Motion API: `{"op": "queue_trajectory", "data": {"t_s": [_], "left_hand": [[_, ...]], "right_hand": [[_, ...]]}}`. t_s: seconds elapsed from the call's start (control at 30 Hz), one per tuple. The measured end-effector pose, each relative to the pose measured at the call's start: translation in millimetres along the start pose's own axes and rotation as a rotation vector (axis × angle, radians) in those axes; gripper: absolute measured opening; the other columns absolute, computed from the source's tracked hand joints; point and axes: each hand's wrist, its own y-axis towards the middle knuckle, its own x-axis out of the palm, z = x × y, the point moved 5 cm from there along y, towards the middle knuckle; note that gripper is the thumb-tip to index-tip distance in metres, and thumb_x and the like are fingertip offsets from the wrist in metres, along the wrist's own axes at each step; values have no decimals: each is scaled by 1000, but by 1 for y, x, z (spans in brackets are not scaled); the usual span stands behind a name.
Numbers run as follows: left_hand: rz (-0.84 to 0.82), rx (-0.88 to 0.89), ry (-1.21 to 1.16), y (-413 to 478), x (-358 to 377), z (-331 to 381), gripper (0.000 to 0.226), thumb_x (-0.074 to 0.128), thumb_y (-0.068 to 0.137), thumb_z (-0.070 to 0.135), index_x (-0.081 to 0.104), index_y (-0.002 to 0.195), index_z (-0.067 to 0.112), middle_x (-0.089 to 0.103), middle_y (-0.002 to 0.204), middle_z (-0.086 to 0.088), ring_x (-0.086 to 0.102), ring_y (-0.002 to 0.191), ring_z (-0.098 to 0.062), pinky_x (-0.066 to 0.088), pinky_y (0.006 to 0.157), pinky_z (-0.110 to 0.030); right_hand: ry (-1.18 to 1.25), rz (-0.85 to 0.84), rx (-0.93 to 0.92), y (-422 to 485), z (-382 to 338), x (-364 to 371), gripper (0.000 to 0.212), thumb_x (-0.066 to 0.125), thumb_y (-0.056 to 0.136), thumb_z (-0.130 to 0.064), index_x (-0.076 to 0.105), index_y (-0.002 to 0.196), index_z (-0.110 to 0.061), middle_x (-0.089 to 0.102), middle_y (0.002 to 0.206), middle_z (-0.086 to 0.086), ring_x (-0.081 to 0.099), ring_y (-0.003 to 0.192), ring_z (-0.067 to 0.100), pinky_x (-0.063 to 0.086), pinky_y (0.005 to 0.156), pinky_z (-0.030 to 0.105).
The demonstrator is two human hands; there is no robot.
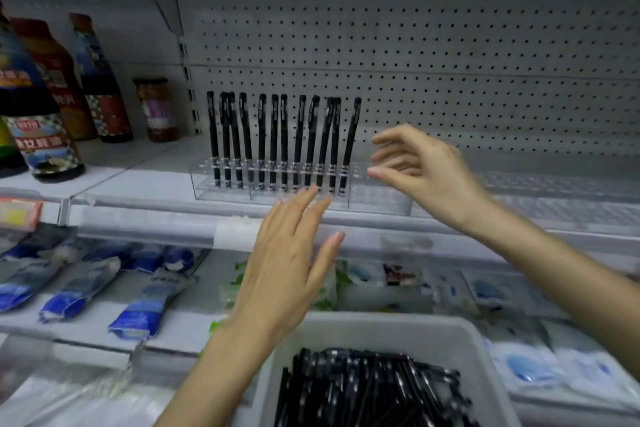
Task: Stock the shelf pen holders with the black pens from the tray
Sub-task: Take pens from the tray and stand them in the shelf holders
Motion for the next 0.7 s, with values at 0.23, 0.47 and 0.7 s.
{"op": "queue_trajectory", "data": {"t_s": [0.23, 0.47, 0.7], "left_hand": [[-79, -102, -63, -76, 15, -6, 55, 31, 98, 48, 50, 136, 13, 47, 144, -4, 38, 135, -17, 18, 116, -33], [-300, -440, -149, -201, 51, -29, 70, 22, 90, 67, 36, 146, 27, 23, 153, 15, 17, 142, -4, 17, 118, -35], [-442, -624, -217, -240, 68, -42, 68, 31, 90, 61, 6, 148, 39, -16, 146, 36, -15, 129, 25, 4, 114, -19]], "right_hand": [[-2, -259, -43, -81, 15, 46, 29, 68, 80, -32, 68, 104, -15, 65, 99, -5, 62, 90, 1, 48, 80, 11], [-44, -575, 201, -176, 79, 115, 46, 60, 77, -55, 67, 110, -24, 65, 110, -13, 56, 102, -3, 43, 89, 15], [-272, -678, 352, -231, 138, 147, 54, 60, 83, -54, 52, 130, -27, 50, 135, -7, 44, 127, 14, 37, 106, 36]]}}
